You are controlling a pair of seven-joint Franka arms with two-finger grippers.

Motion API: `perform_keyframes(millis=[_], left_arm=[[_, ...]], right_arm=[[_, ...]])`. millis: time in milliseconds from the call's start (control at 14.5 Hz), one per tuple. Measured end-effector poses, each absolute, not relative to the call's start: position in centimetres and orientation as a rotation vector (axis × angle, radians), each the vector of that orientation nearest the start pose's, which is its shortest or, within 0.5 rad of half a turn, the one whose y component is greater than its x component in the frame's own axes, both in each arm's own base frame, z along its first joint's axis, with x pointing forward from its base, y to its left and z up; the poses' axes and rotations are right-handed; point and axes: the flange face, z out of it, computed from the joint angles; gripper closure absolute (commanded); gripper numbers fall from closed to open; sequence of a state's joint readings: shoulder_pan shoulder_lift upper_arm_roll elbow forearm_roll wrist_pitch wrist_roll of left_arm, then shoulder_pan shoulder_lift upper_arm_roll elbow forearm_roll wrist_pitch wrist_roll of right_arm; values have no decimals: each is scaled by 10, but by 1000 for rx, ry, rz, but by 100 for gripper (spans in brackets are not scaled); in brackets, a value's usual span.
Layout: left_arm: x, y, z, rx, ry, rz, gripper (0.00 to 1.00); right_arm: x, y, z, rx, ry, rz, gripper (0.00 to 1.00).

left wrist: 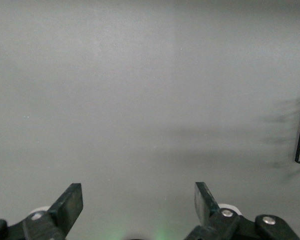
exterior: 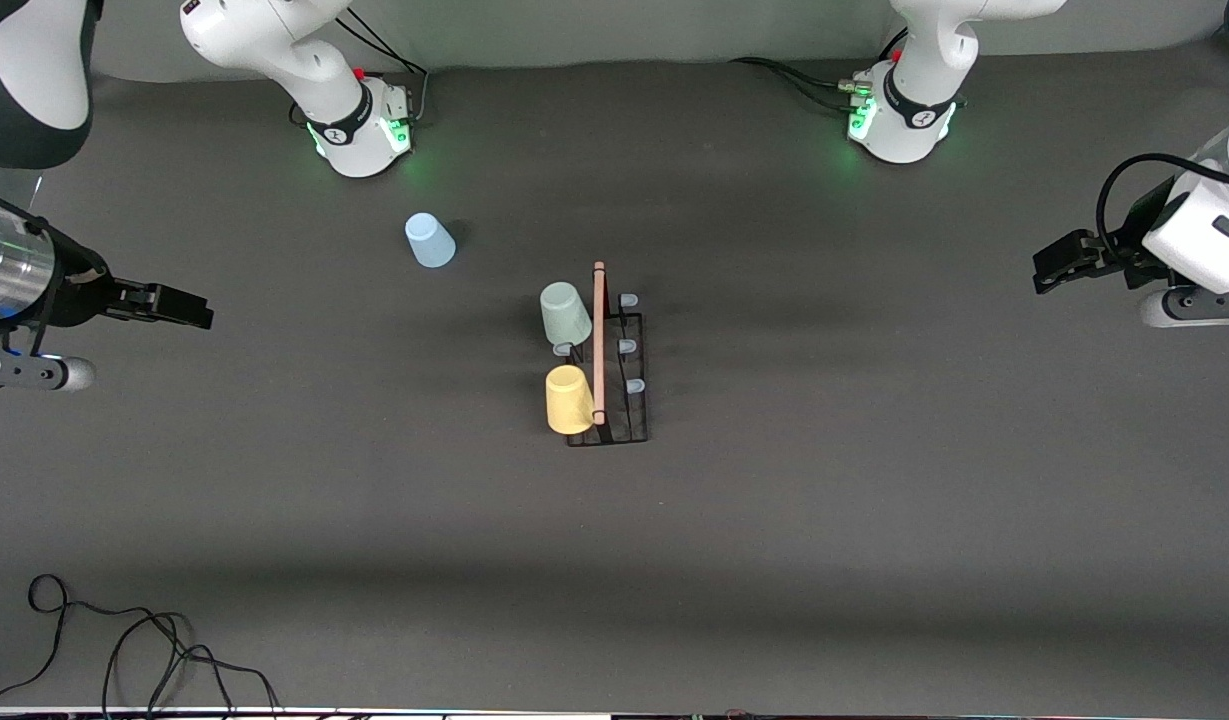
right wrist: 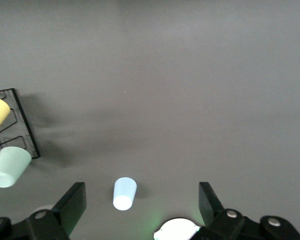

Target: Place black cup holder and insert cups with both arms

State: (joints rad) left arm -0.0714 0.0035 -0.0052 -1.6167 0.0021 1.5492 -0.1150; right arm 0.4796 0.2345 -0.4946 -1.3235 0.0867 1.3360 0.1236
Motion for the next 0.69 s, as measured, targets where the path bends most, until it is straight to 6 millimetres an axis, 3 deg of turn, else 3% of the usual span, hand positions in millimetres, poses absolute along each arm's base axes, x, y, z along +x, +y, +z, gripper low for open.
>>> perform_keyframes(millis=[207,415,691], left_arm=[[550,-42,599,-3130,-60,111,0],[550,-42,599,-3130,-60,111,0],[551,-41,597,-3130,-63,110,0]], right_arm=[[583,34,607,-3165,141,301,0],[569,16,610,-3151,127,255,0],[548,11,604,-3159,33,155,0]])
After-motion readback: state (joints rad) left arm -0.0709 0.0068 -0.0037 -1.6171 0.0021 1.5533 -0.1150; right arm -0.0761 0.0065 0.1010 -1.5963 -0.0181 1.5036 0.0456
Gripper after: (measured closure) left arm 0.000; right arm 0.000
